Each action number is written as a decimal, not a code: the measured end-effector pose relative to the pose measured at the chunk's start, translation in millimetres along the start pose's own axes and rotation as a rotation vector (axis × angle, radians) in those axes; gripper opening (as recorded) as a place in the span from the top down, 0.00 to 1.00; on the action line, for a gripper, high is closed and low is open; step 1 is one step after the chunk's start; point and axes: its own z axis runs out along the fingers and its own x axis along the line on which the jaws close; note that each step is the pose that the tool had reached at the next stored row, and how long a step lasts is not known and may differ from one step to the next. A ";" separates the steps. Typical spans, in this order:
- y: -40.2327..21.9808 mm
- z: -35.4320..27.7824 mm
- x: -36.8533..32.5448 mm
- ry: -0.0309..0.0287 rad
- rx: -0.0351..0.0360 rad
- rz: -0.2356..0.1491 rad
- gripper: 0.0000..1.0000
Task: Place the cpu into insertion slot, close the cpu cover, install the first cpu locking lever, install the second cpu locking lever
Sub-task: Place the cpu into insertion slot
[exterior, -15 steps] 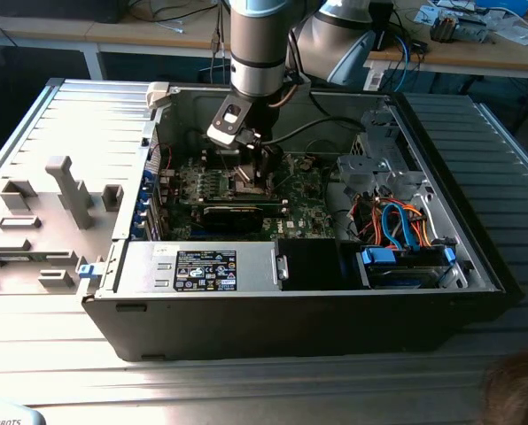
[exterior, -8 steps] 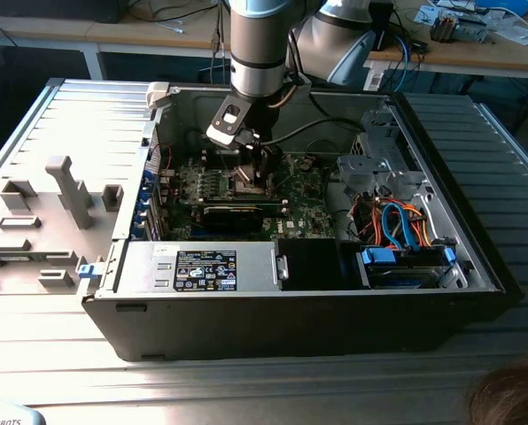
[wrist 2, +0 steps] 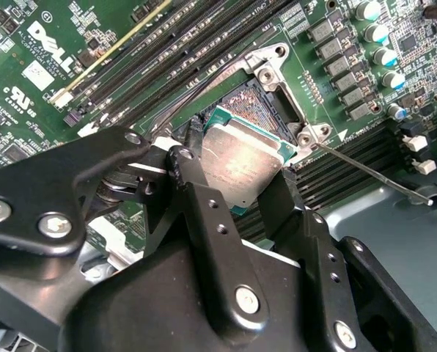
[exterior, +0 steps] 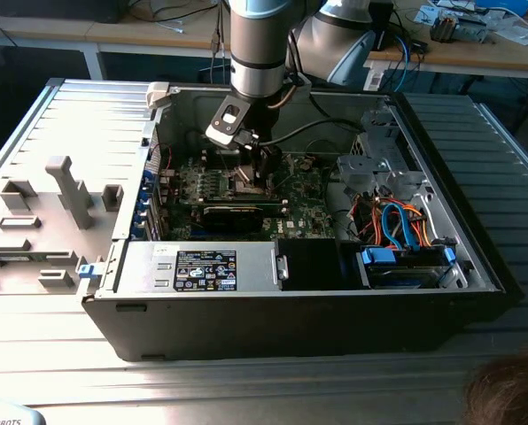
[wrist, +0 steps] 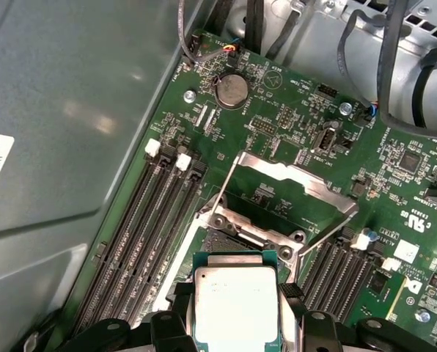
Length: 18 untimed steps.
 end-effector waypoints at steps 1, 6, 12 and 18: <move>0.0 0.0 0.0 0.0000 0.0000 0.001 0.45; 0.0 0.3 0.0 -0.0001 -0.0001 0.009 0.45; -0.1 0.6 0.0 -0.0003 -0.0003 0.019 0.45; -0.1 0.8 0.0 -0.0003 -0.0004 0.029 0.45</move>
